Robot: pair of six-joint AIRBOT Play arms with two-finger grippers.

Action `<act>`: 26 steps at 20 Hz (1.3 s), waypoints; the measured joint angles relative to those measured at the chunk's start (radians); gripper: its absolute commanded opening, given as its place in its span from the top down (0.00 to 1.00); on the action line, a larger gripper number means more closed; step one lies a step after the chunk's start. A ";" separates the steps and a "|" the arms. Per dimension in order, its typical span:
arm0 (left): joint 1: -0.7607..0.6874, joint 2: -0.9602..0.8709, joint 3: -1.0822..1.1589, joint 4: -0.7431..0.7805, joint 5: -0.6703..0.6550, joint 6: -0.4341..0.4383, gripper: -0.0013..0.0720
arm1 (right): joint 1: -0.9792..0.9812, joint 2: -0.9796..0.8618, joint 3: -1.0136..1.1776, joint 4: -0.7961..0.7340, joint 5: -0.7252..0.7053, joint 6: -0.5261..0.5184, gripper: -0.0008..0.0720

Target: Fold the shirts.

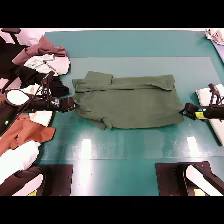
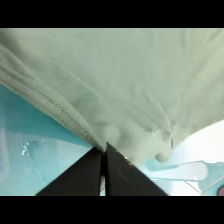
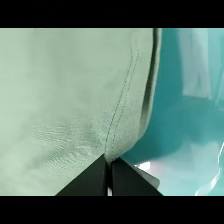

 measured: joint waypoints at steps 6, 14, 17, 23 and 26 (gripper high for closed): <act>0.000 0.098 0.000 0.002 -0.077 -0.102 0.95 | 0.062 0.068 0.068 -0.005 0.072 0.015 0.97; 0.000 0.327 0.000 0.042 -0.124 -0.294 0.95 | 0.082 0.325 0.081 -0.045 -0.049 0.075 0.97; 0.000 0.354 0.000 0.081 -0.084 -0.353 0.95 | 0.082 0.363 0.092 -0.051 -0.137 0.083 0.97; 0.001 0.240 0.000 0.138 0.064 -0.423 0.95 | 0.087 0.186 0.220 -0.051 -0.213 0.087 0.96; 0.001 0.121 0.000 0.142 0.093 -0.396 0.95 | 0.119 0.042 0.290 -0.058 -0.171 0.082 0.96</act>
